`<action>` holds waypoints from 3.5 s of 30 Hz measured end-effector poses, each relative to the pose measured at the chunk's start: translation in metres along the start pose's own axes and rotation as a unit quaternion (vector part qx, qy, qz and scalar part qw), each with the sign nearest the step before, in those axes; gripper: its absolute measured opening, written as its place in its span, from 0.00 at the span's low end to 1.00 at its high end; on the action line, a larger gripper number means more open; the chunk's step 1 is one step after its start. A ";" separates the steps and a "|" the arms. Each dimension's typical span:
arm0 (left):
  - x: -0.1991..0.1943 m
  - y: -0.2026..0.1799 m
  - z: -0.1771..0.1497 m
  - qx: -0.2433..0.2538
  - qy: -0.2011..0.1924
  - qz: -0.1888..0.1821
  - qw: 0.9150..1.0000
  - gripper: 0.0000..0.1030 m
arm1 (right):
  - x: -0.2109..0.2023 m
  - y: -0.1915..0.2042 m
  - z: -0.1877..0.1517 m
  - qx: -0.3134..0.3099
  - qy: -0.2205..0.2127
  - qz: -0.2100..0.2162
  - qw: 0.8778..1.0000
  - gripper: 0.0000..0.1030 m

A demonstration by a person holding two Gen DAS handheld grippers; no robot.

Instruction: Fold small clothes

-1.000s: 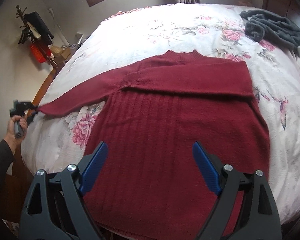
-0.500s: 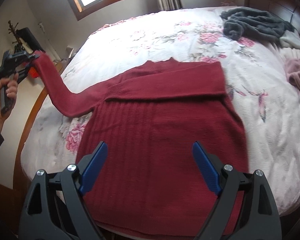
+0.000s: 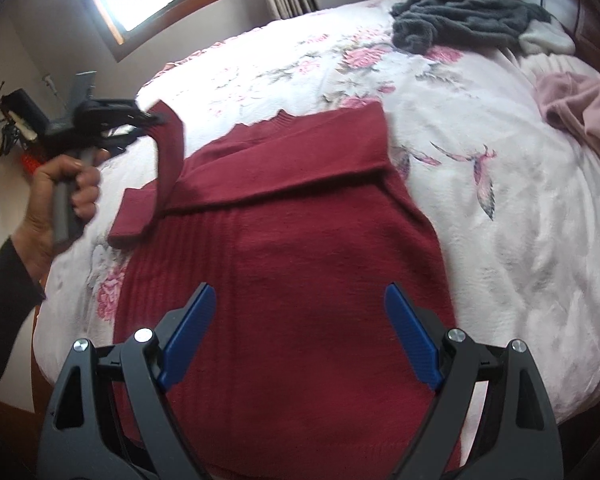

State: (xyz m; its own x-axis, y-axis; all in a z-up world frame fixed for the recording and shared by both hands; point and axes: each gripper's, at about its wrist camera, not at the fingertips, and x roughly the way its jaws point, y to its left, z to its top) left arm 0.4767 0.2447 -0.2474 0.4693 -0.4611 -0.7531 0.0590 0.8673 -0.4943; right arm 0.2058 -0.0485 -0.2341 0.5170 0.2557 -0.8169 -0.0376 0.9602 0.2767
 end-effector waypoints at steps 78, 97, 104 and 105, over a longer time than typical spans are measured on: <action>-0.038 0.138 -0.021 -0.104 -0.002 -0.039 0.994 0.73 | 0.191 -0.147 0.195 0.173 0.080 0.172 0.966 0.13; 0.004 0.157 -0.050 -0.112 0.096 -0.074 0.986 0.54 | 0.221 -0.135 0.159 0.154 0.146 0.186 0.959 0.07; 0.004 0.142 -0.077 -0.075 0.111 -0.040 0.990 0.64 | 0.225 -0.130 0.129 0.161 0.172 0.171 0.957 0.00; -0.004 0.138 -0.078 -0.076 0.110 -0.032 0.991 0.65 | 0.222 -0.134 0.127 0.172 0.170 0.171 0.955 0.00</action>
State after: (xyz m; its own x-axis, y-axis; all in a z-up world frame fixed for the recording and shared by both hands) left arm 0.4144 0.3516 -0.3465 0.2650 -0.5576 -0.7867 -0.0598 0.8048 -0.5906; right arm 0.4346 -0.1349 -0.3880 0.2158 0.6247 -0.7505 0.1587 0.7359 0.6582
